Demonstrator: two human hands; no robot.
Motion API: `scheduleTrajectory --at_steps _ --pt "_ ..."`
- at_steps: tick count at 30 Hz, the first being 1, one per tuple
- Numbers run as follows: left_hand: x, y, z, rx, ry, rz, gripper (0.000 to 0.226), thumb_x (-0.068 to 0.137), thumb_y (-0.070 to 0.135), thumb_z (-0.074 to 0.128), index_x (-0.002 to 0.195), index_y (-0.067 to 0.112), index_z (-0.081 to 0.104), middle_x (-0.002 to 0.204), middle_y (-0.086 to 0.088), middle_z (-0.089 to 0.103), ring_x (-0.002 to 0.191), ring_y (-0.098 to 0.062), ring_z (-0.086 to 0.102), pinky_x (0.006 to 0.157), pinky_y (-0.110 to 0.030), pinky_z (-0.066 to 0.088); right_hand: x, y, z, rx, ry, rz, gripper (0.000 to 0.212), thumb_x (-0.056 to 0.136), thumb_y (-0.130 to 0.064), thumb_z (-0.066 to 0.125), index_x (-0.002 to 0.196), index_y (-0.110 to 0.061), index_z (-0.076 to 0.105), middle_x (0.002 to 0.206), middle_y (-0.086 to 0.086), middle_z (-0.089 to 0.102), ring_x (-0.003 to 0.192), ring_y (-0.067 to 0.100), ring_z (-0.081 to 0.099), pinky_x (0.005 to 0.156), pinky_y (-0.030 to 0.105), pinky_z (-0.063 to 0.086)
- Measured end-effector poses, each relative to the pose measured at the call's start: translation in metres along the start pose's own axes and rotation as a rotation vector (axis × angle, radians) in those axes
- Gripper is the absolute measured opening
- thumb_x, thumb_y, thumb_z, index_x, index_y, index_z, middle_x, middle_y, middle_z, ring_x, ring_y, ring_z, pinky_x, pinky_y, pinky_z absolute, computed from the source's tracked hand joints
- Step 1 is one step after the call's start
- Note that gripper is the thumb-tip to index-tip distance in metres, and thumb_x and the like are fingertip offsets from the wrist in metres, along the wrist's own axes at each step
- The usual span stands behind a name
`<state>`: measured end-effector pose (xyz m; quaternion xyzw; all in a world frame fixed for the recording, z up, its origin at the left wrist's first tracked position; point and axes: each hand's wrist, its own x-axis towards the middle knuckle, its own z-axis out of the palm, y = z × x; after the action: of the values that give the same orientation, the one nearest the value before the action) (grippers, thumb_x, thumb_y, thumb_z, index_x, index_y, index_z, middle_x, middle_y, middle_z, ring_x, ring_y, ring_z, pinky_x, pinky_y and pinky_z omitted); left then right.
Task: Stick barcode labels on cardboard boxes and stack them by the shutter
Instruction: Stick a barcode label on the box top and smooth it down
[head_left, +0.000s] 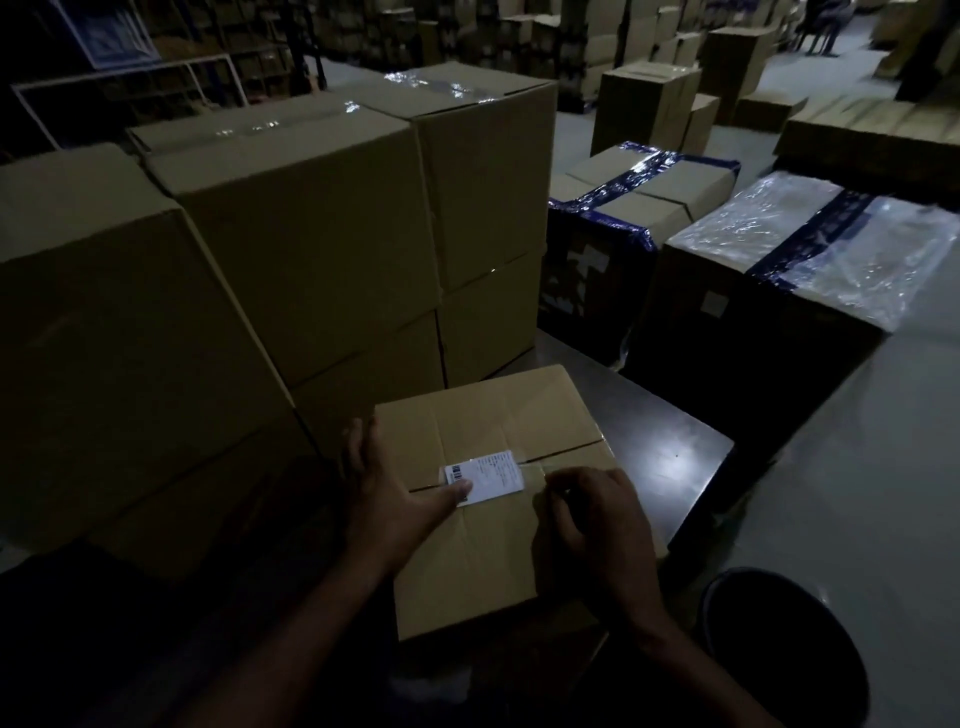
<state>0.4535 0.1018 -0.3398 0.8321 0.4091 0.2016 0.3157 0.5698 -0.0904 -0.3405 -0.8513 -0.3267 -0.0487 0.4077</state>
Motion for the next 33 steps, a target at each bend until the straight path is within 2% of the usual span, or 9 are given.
scheduleTrajectory --at_steps 3,5,7,10,13,17,20,27,33 --pt "0.033 0.008 -0.011 0.264 -0.144 0.109 0.142 0.051 0.087 0.069 0.159 0.025 -0.001 0.167 0.003 -0.004 0.151 -0.013 -0.015 0.122 -0.050 -0.010 0.003 0.006 -0.006 -0.032 0.050 -0.016 0.014 0.080 -0.014 0.073 0.091 -0.020 0.068 0.087 -0.014 0.057 0.081 -0.001 0.046 0.067 0.008 0.033" --pt "0.049 0.019 -0.012 0.414 -0.212 0.166 0.147 0.043 0.102 0.049 0.159 0.024 0.002 0.167 -0.001 0.003 0.152 -0.015 -0.013 0.120 -0.052 -0.016 0.016 0.014 -0.013 -0.060 0.053 -0.014 0.011 0.081 -0.015 0.072 0.089 -0.020 0.068 0.084 -0.014 0.055 0.076 0.001 0.048 0.065 0.008 0.031" --pt "0.056 0.030 -0.005 0.513 -0.261 0.156 0.152 0.037 0.109 0.034 0.158 0.022 0.005 0.165 -0.010 0.010 0.153 -0.024 -0.007 0.120 -0.055 -0.014 0.034 0.026 -0.025 -0.089 0.021 -0.026 0.009 0.081 -0.017 0.071 0.089 -0.021 0.068 0.082 -0.014 0.053 0.071 0.003 0.049 0.063 0.008 0.033" --pt "0.048 0.045 0.010 0.490 -0.273 0.054 0.154 0.034 0.109 0.036 0.157 0.021 0.010 0.158 -0.019 0.019 0.151 -0.038 0.006 0.123 -0.050 -0.001 0.066 0.046 -0.043 -0.083 -0.031 -0.021 0.008 0.083 -0.016 0.071 0.088 -0.022 0.069 0.085 -0.007 0.065 0.071 0.006 0.057 0.063 0.015 0.043" --pt "0.041 0.054 0.024 0.445 -0.211 0.125 0.149 0.037 0.106 0.039 0.156 0.020 0.011 0.156 -0.016 0.021 0.149 -0.035 0.015 0.124 -0.048 0.000 0.088 0.056 -0.053 0.010 -0.093 0.101 0.005 0.087 -0.015 0.065 0.088 -0.016 0.070 0.087 -0.001 0.071 0.077 0.012 0.066 0.071 0.040 0.056" --pt "0.042 0.048 0.035 0.391 -0.182 0.287 0.147 0.040 0.108 0.023 0.157 0.021 0.014 0.163 -0.006 0.015 0.151 -0.024 0.012 0.124 -0.045 -0.001 0.073 0.044 -0.042 0.316 -0.214 0.216 0.021 0.089 -0.033 0.046 0.091 -0.015 0.055 0.094 0.004 0.073 0.089 0.017 0.070 0.079 0.054 0.055" --pt "0.042 0.040 0.040 0.352 -0.159 0.254 0.146 0.037 0.110 0.019 0.155 0.024 0.022 0.162 -0.001 0.021 0.150 -0.023 0.014 0.123 -0.042 0.004 0.053 0.035 -0.031 0.347 -0.185 0.195 0.032 0.081 -0.056 0.041 0.087 -0.028 0.054 0.093 0.000 0.072 0.088 0.019 0.069 0.078 0.054 0.055" --pt "0.043 0.033 0.044 0.316 -0.113 0.276 0.131 0.045 0.105 0.039 0.149 0.026 0.032 0.155 0.003 0.030 0.142 -0.019 0.028 0.119 -0.042 0.012 0.050 0.034 -0.026 0.266 -0.136 0.197 0.030 0.083 -0.059 0.040 0.088 -0.033 0.053 0.092 -0.005 0.068 0.089 0.015 0.066 0.077 0.049 0.054" --pt "0.042 0.033 0.045 0.304 -0.073 0.278 0.132 0.043 0.106 0.036 0.147 0.025 0.036 0.154 0.002 0.033 0.141 -0.018 0.030 0.118 -0.039 0.012 0.047 0.036 -0.027 0.365 -0.130 0.218 0.010 0.099 -0.017 0.044 0.093 -0.017 0.053 0.089 0.002 0.070 0.082 0.012 0.071 0.072 0.043 0.058"
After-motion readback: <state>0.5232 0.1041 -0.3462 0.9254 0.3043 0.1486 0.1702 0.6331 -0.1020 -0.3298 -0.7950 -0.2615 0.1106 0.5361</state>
